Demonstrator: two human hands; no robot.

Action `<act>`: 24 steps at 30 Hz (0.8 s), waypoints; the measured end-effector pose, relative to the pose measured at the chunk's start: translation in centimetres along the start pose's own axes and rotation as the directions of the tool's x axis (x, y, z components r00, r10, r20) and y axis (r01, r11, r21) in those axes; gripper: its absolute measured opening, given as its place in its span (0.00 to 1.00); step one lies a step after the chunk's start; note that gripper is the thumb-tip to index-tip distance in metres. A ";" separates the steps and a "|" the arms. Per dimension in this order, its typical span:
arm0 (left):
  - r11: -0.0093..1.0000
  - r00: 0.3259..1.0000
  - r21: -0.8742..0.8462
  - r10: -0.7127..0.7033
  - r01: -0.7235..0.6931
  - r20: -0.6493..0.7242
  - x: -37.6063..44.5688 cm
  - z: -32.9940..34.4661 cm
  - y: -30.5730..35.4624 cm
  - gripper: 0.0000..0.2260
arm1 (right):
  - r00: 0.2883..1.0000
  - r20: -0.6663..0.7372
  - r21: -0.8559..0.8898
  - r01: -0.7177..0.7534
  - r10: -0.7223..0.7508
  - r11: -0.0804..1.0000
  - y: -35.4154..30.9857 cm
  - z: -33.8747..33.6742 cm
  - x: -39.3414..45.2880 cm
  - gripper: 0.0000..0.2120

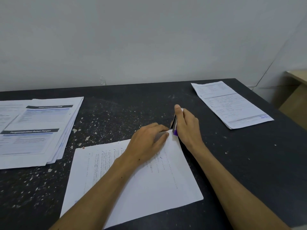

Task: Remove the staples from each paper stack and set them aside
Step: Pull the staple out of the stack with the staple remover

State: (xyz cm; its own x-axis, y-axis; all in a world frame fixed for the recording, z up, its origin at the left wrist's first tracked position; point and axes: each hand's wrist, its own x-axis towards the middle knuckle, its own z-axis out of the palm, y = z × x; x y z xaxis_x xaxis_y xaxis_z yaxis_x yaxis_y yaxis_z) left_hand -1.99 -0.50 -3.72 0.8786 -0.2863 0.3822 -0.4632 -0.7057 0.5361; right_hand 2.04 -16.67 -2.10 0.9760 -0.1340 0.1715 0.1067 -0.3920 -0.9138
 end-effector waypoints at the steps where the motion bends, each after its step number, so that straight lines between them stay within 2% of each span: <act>1: 1.000 1.000 0.002 0.004 -0.004 -0.004 0.0 0.0 0.1 0.10 | 1.000 0.002 -0.008 0.003 -0.003 1.000 0.0 0.0 0.0 0.22; 5: 0.999 1.000 0.043 0.015 -0.015 -0.005 -0.1 -0.2 0.2 0.10 | 0.999 0.013 -0.061 0.040 -0.039 0.997 0.1 0.0 0.1 0.22; 12: 0.993 0.996 0.105 0.051 -0.059 0.076 0.3 -0.4 0.7 0.12 | 0.995 0.047 -0.129 0.094 -0.088 0.987 0.3 0.0 0.2 0.22; 16: 0.995 0.997 0.087 0.032 -0.038 0.067 0.3 -0.2 0.3 0.14 | 0.993 0.075 -0.172 0.099 -0.087 0.980 0.3 0.1 0.0 0.20; 24: 0.993 0.997 0.095 0.063 -0.067 0.038 0.0 0.0 0.4 0.10 | 0.993 0.069 -0.166 0.103 -0.093 0.981 0.8 0.3 0.3 0.19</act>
State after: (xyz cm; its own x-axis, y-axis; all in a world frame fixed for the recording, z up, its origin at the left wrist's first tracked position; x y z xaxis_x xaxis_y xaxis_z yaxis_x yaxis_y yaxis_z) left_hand -2.20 -0.78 -3.46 0.8514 -0.3550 0.3861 -0.5075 -0.7435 0.4354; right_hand 2.49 -16.76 -2.85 0.9727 -0.0336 0.2295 0.1739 -0.5489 -0.8176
